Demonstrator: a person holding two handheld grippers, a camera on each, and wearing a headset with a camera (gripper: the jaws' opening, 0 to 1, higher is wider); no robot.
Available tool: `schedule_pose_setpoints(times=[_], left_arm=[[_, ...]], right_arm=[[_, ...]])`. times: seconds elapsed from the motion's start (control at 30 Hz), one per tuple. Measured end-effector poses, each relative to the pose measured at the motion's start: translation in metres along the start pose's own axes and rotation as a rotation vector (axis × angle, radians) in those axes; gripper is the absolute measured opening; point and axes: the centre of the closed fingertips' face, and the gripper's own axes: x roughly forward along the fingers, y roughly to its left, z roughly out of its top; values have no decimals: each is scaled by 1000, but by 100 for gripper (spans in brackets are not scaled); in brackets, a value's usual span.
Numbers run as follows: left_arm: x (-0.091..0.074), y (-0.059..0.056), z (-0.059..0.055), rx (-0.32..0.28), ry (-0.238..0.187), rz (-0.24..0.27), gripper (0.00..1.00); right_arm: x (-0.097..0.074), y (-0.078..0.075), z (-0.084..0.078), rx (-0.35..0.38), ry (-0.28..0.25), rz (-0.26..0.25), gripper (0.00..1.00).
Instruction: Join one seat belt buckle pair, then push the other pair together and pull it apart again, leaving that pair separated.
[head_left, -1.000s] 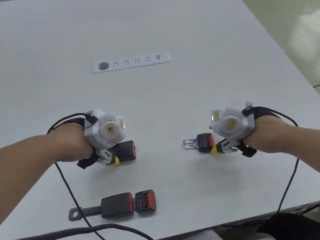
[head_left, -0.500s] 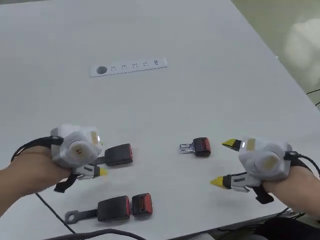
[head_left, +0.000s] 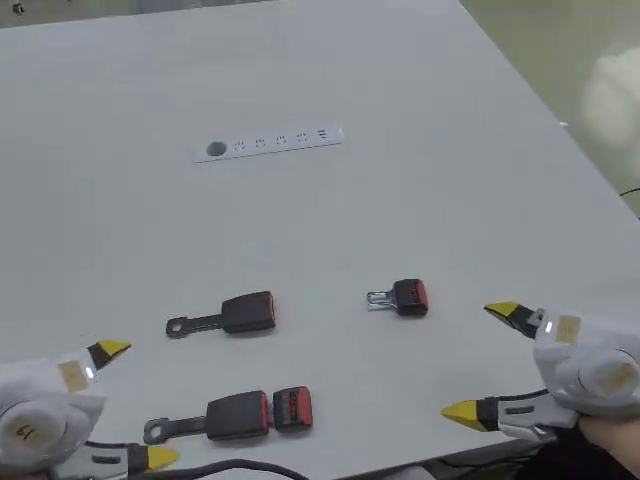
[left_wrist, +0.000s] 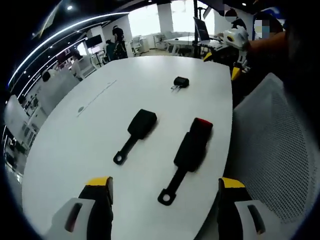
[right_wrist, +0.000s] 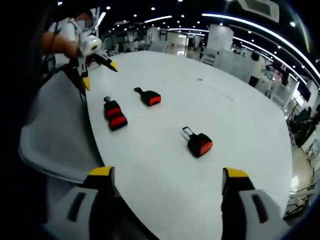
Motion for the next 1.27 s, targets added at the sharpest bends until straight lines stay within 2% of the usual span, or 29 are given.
schedule_pose_setpoints(times=[0.17,0.23,0.3,0.4,0.57,0.8,1.0,1.27], left_arm=[[-15,7,-3,-46,-65,54,100],[-20,5,0,-67,-84,56,100],[-25,8,1,-69,-105,76,100],[-25,10,-4,-67,-105,85,100],[-23,3,-15,-62,-64,65,100],[-22,-5,-16,-30,-65,59,100],[-23,-12,-13,-16,-60,60,100],[-27,-12,-8,-27,-72,81,100]], right_arm=[[-6,-4,1,10,3,-17,99],[-7,-5,2,8,2,-20,100],[-8,-5,3,-12,3,-22,100],[-10,-5,4,-27,7,-23,100],[-13,-7,2,-1,3,-36,100],[-20,-1,6,-9,-11,-44,100],[-28,-7,8,-13,-22,-60,100],[-29,-6,13,-24,-19,-57,100]])
